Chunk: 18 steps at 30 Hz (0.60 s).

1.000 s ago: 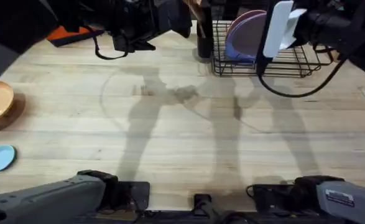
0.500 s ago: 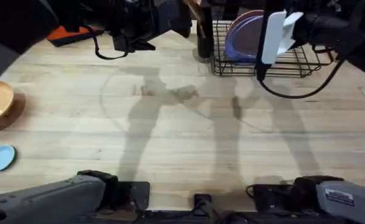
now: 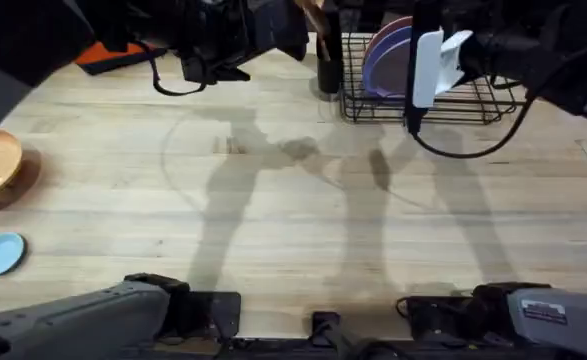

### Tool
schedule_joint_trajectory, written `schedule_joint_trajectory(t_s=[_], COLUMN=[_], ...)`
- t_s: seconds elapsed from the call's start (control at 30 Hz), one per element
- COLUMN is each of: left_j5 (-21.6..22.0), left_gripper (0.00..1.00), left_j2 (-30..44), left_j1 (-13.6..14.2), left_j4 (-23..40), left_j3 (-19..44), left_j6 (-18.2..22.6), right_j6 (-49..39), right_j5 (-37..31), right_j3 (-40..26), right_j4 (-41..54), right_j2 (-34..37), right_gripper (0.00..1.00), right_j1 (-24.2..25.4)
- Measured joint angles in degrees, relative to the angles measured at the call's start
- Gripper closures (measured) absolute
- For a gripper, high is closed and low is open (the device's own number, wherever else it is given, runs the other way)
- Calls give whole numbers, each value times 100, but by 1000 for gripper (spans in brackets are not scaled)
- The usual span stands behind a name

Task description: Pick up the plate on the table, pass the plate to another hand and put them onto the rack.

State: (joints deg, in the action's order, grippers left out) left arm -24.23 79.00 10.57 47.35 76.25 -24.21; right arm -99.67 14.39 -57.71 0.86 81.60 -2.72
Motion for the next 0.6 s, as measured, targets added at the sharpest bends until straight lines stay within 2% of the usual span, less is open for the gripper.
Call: schedule_joint_trajectory(t_s=[0.13,0.4,0.43,0.5,0.53,0.57,0.6], left_j5=[0,0,0,0,0,0,0], left_gripper=[7,8,7,8,7,8,7], left_j2=[0,2,0,0,1,0,0], left_j1=[0,0,0,0,0,0,0], left_j4=[0,0,-2,0,0,0,0], left_j3=[0,0,0,0,0,0,0], left_j6=[0,0,0,1,0,0,0], right_j6=[-32,-70,-73,-73,-72,-91,-95], right_j5=[28,28,28,20,20,17,20], right_j3=[-20,-122,-125,-127,-127,-127,-127], right_j4=[196,260,270,387,404,413,420], right_j2=[276,355,354,380,462,472,473], right_gripper=[971,970,905,613,177,54,16], right_j1=[-11,-11,-11,-11,-11,-11,-11])
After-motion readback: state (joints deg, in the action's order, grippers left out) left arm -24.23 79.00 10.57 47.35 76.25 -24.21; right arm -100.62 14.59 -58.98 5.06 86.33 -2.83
